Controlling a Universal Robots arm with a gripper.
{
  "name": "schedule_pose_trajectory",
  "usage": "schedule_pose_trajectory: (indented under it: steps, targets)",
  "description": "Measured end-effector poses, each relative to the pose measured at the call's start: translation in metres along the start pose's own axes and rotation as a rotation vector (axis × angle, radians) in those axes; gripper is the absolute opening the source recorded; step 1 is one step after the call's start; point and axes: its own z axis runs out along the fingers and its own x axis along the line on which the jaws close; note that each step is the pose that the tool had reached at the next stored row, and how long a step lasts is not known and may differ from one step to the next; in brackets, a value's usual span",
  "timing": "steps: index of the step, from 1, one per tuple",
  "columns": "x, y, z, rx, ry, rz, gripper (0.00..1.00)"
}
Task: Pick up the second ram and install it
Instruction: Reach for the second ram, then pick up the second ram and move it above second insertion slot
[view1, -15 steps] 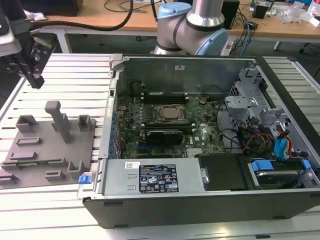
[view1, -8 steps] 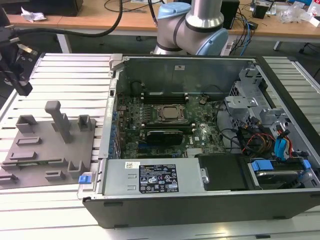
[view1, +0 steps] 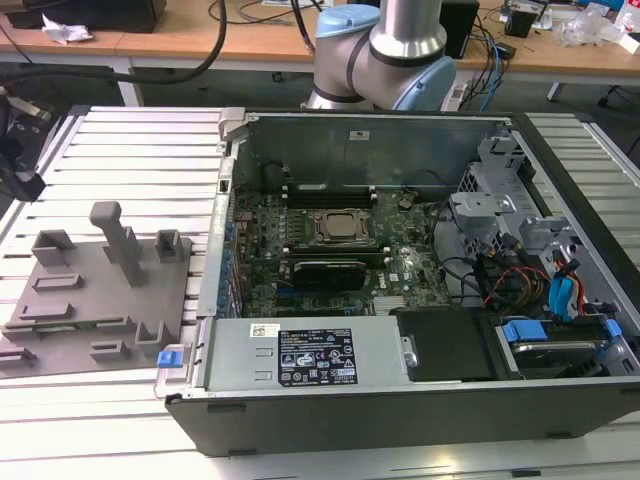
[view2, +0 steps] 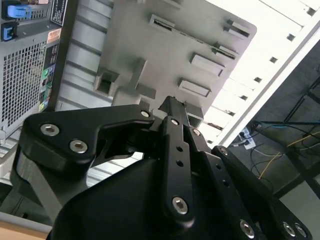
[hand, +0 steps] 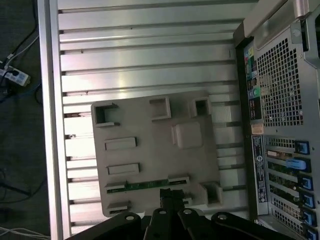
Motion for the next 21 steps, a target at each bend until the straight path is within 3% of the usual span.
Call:
schedule_pose_trajectory:
  steps: [3,4,18,21]
  targets:
    - [0.0024,-0.0161,0.0009,0.0000,0.0000,0.000,0.11]
    - [0.0025,-0.0172,0.0009,0.0000,0.0000,0.000,0.11]
    - [0.0025,-0.0182,0.0009,0.0001,0.0000,0.000,0.11]
    - [0.0025,-0.0182,0.0009,-0.0012,0.0024,-0.052,0.11]
